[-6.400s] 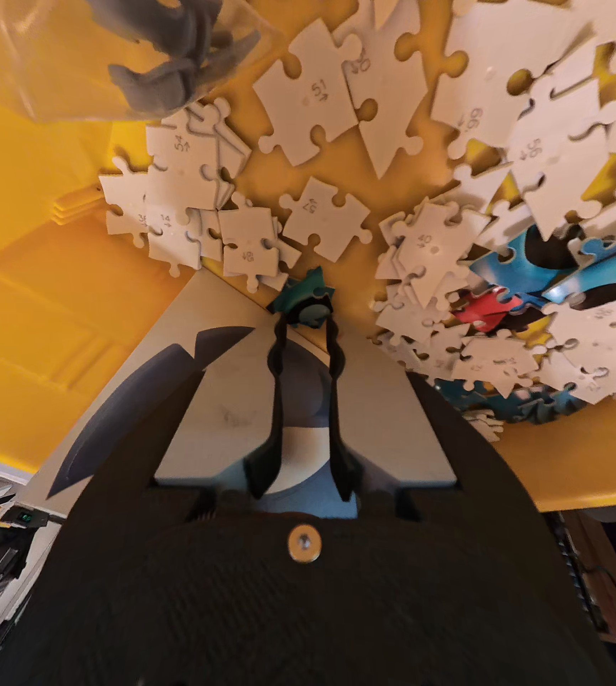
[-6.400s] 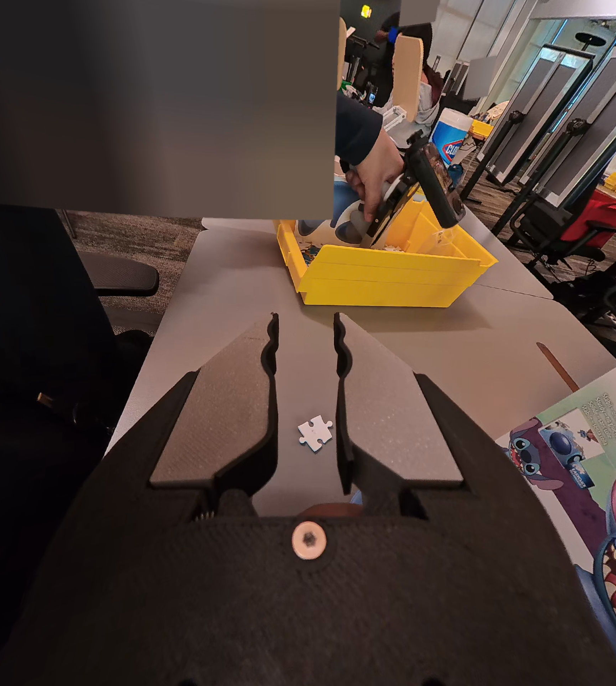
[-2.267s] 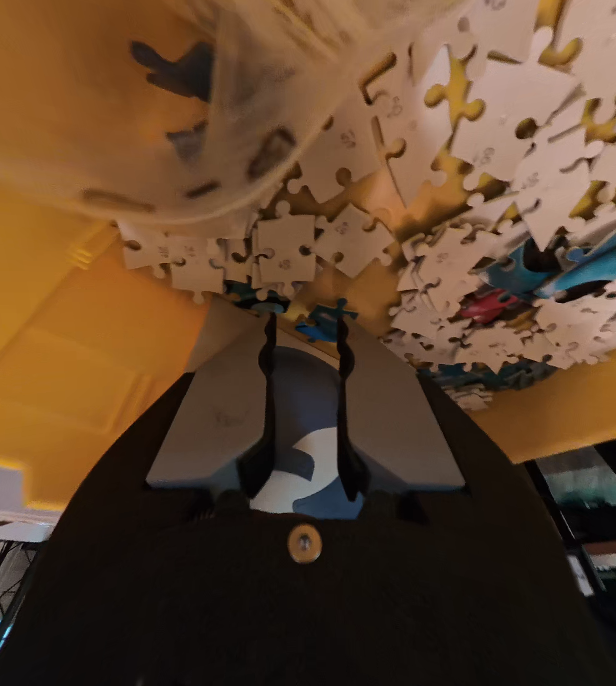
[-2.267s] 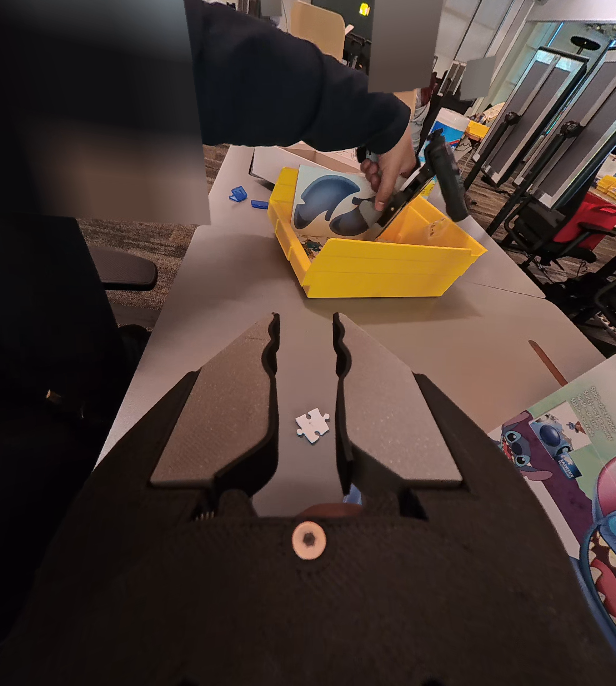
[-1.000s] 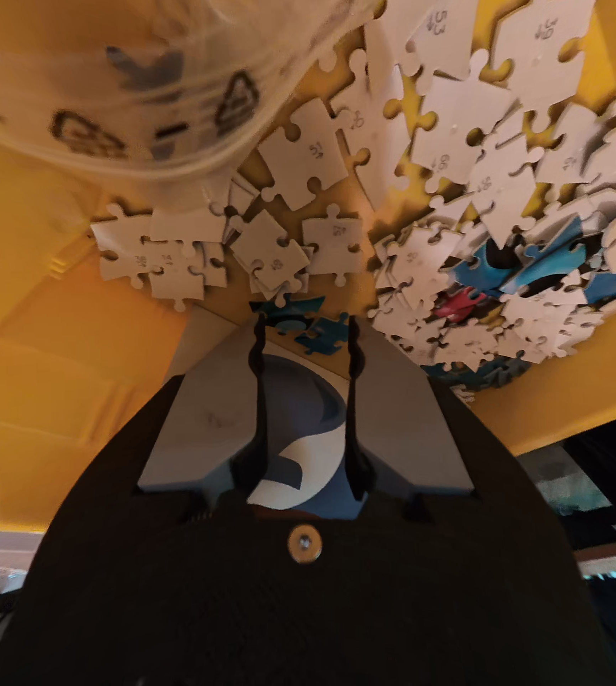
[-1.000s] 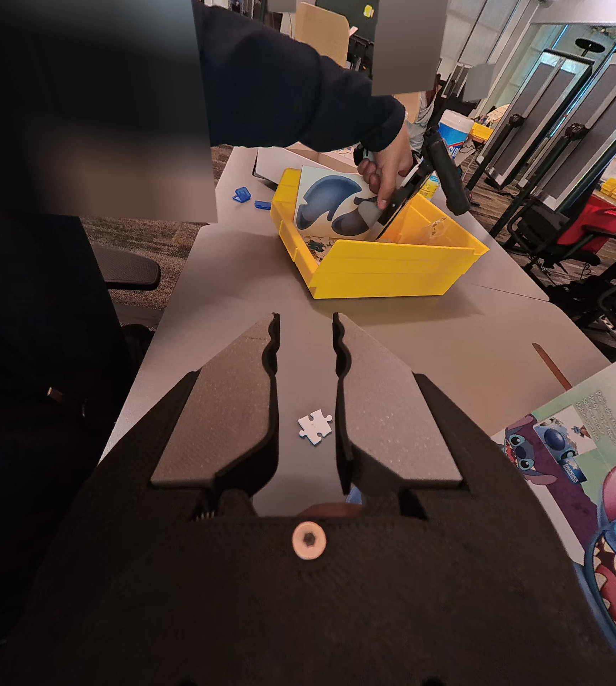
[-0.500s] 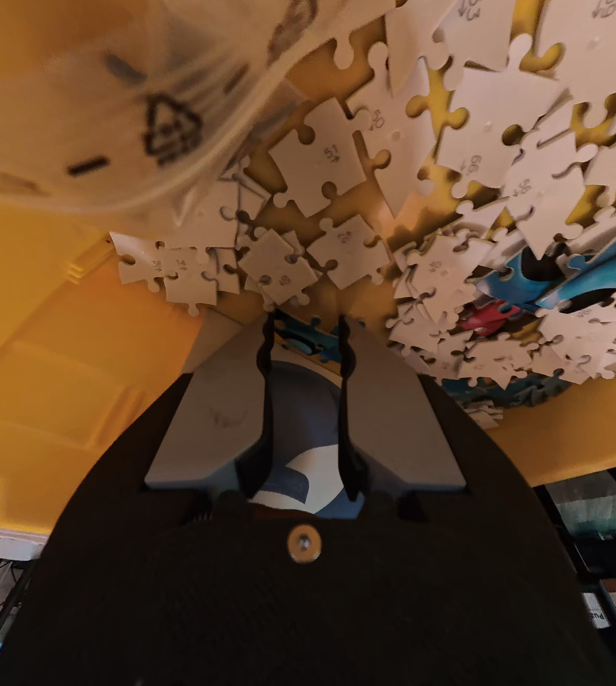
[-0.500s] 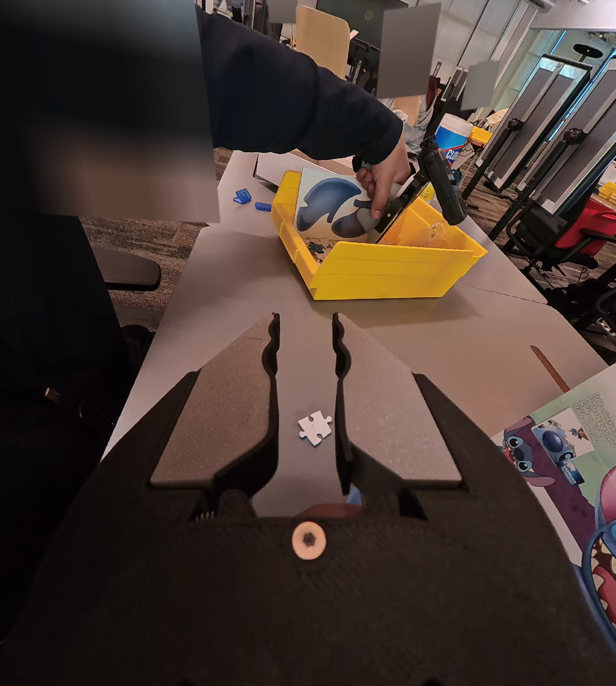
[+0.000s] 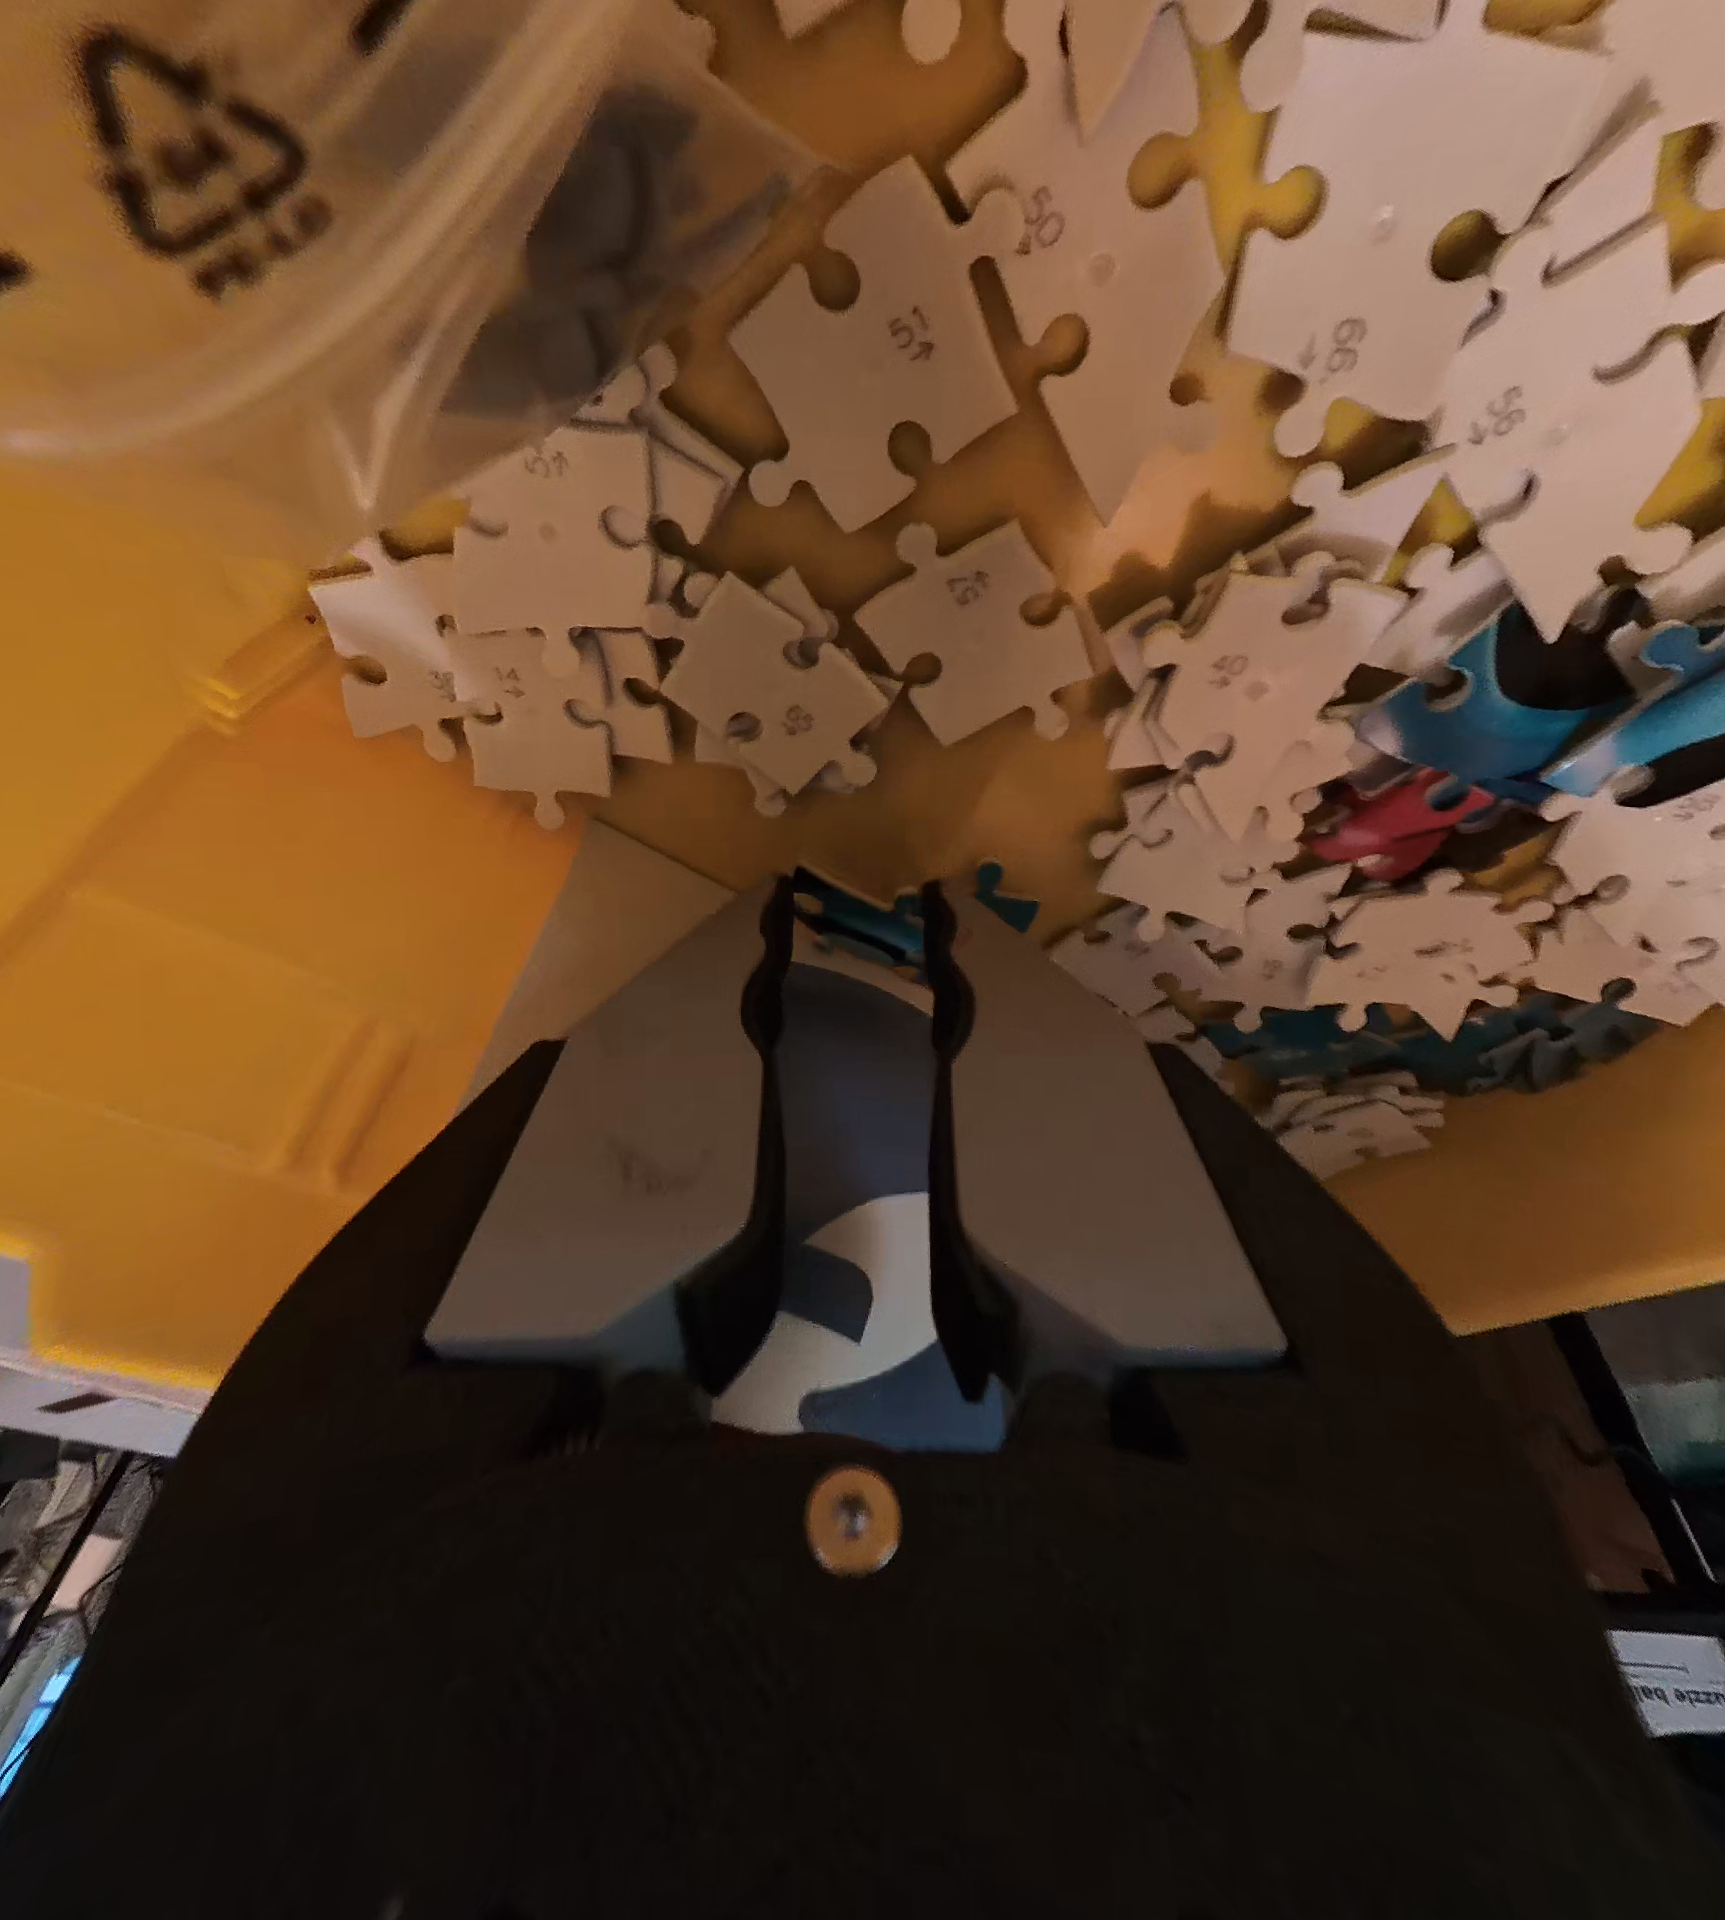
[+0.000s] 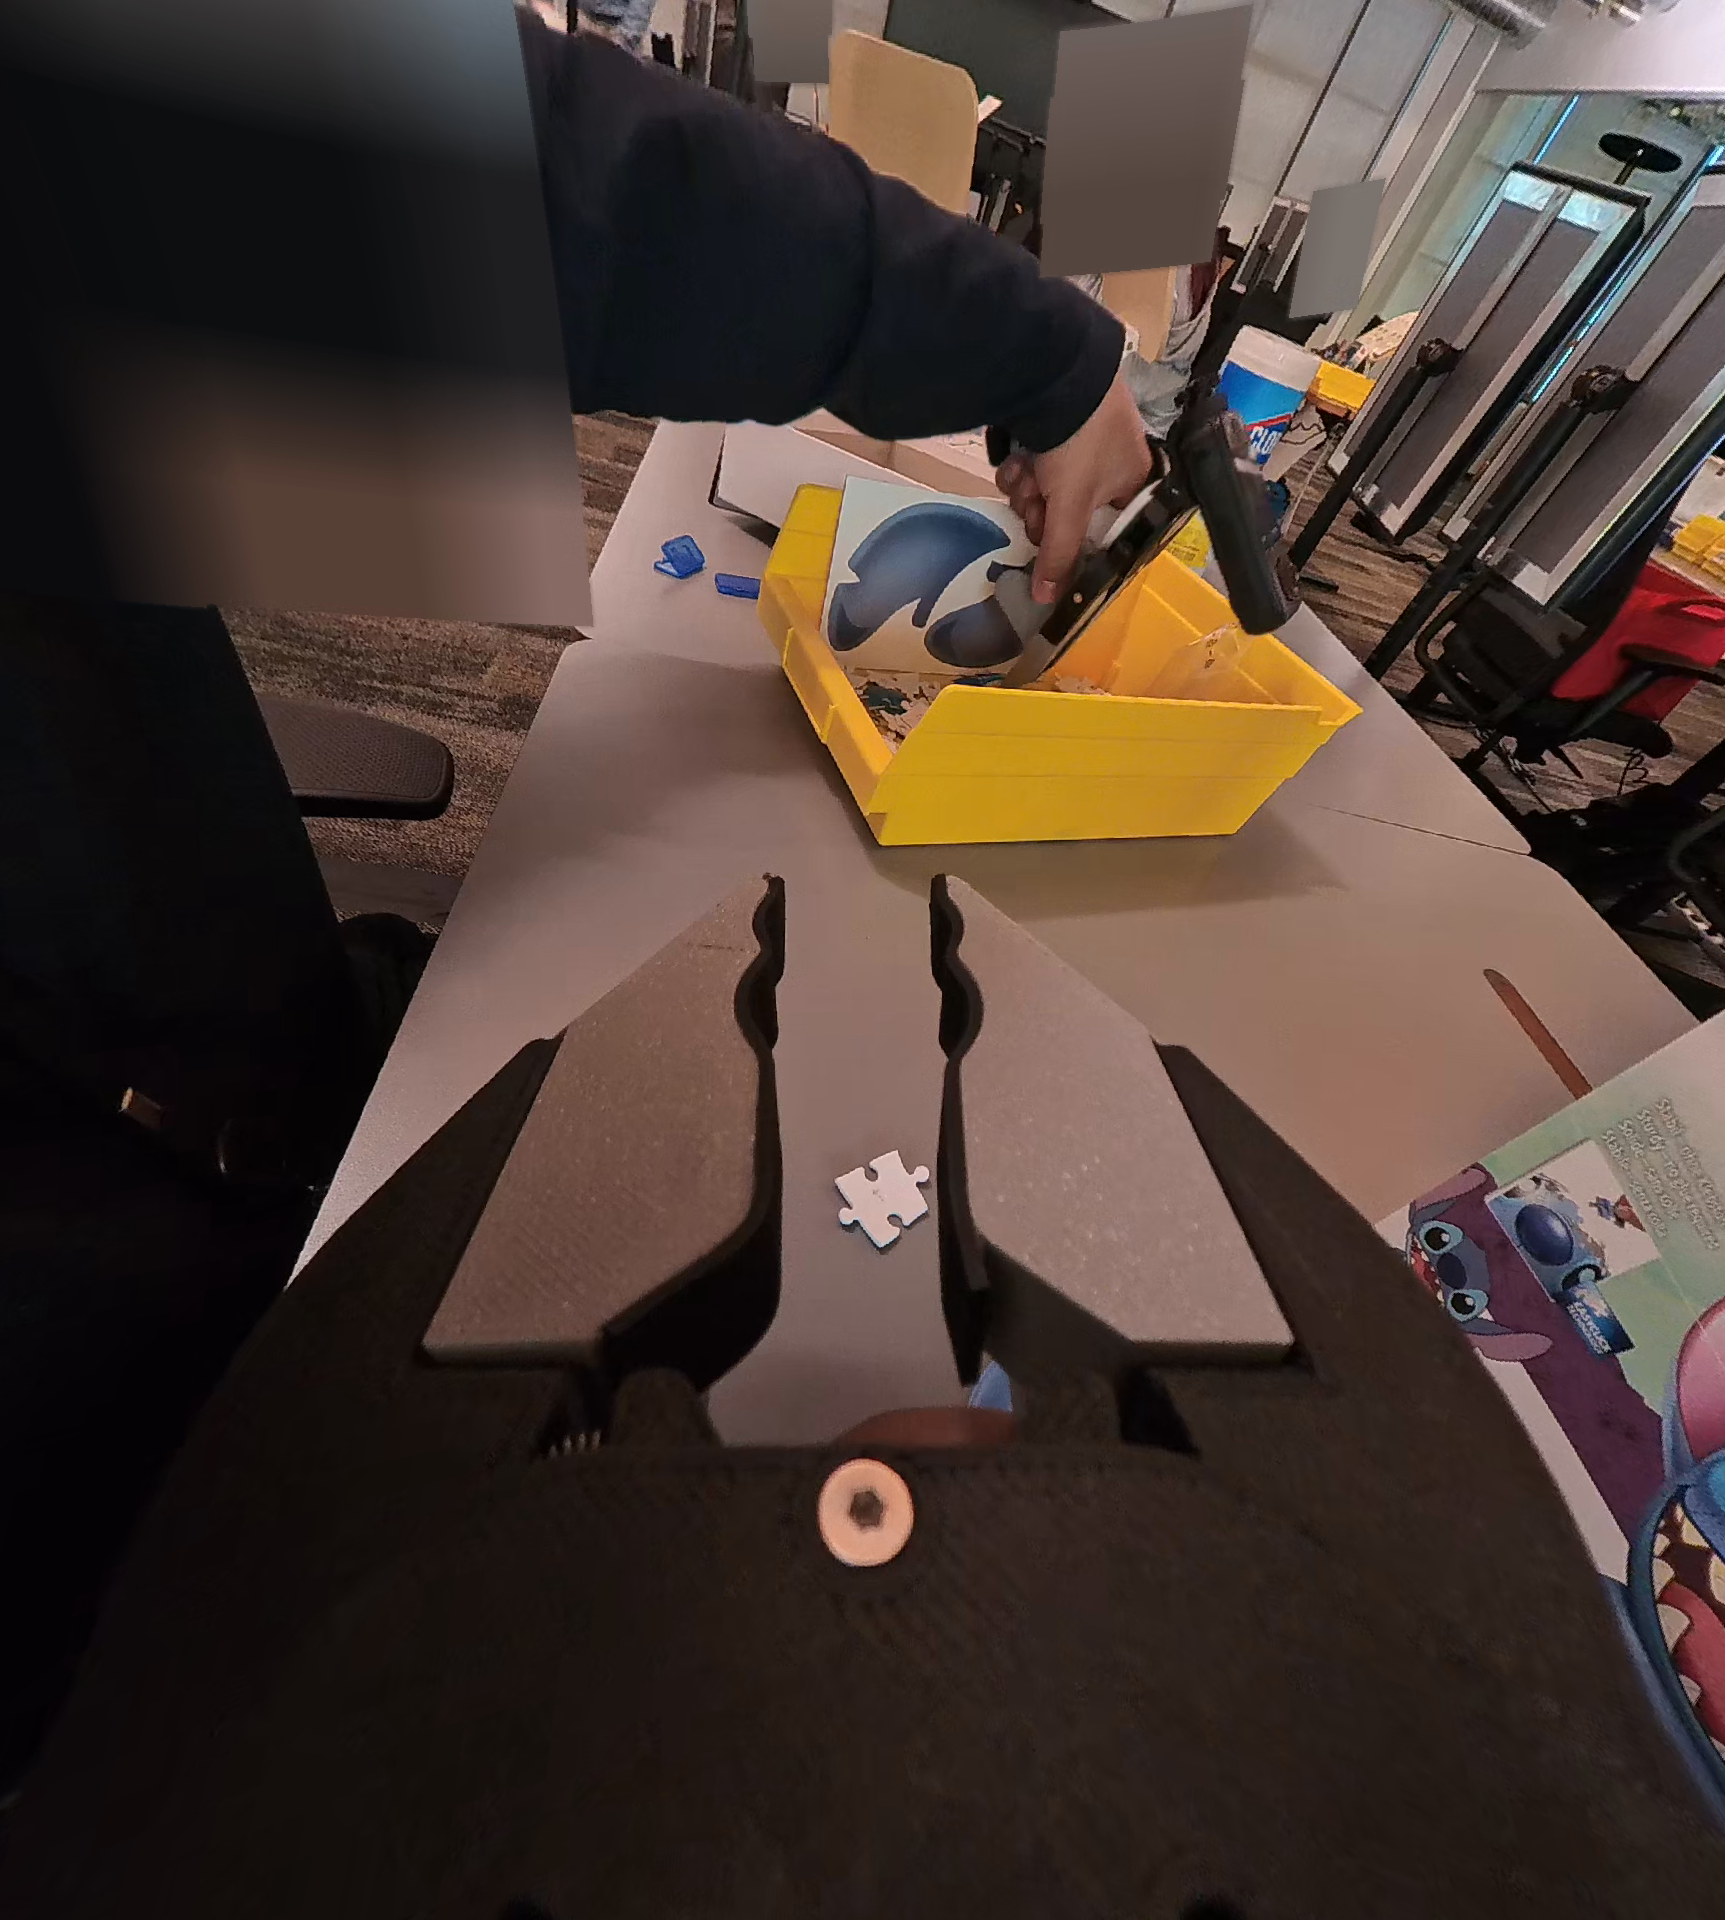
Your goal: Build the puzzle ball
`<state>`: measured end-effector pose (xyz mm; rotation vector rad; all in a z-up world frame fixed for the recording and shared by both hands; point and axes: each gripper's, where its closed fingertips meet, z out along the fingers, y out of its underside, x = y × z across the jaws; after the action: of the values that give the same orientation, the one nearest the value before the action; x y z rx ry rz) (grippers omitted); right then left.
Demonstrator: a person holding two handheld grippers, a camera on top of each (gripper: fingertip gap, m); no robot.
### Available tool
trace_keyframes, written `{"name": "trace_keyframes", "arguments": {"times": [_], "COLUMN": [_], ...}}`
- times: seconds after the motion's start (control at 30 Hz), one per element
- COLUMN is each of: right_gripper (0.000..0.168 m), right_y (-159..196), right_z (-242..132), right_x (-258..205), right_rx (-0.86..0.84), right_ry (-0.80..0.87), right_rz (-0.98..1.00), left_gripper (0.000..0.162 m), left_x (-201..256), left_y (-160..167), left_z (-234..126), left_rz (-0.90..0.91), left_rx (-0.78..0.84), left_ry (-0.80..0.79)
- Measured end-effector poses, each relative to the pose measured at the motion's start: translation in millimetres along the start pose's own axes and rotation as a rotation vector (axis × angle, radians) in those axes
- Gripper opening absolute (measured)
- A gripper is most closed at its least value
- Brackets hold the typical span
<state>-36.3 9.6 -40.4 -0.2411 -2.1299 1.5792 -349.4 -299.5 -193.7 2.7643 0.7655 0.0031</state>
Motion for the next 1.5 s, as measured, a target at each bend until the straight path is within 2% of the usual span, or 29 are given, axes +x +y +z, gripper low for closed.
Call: {"name": "trace_keyframes", "arguments": {"times": [0.2,0.23,0.27,0.4,1.07,1.27,1.5], "right_gripper": [0.025,0.024,0.024,0.025,0.025,0.025,0.025], "right_y": [0.5,0.5,0.6,0.6,0.6,1.6,3.6], "right_z": [0.6,0.6,0.6,0.2,1.0,1.9,1.2], "right_x": [-0.4,-0.4,-0.4,-0.2,-0.9,-0.9,1.9], "right_rx": [-0.003,-0.003,-0.004,-0.003,-0.005,-0.009,-0.014], "right_ry": [-0.001,-0.001,0.0,0.0,-0.002,-0.001,0.007], "right_rz": [-0.001,-0.002,-0.003,0.0,-0.002,-0.003,0.003], "left_gripper": [0.021,0.002,0.0,0.0,0.0,0.0,0.0], "left_x": [-4.2,-5.2,-7.2,-3.2,2.6,24.3,18.5], "left_y": [3.2,2.7,1.7,-1.0,-3.5,-13.8,-48.4], "left_z": [-14.0,-16.3,-19.0,-25.2,-29.3,-39.8,-32.2], "left_rz": [0.015,0.017,0.013,-0.01,-0.021,0.12,0.117], "left_rx": [0.027,0.042,0.065,0.17,0.209,0.242,0.281], "left_ry": [-0.029,-0.035,-0.047,-0.027,-0.031,0.051,0.081]}}
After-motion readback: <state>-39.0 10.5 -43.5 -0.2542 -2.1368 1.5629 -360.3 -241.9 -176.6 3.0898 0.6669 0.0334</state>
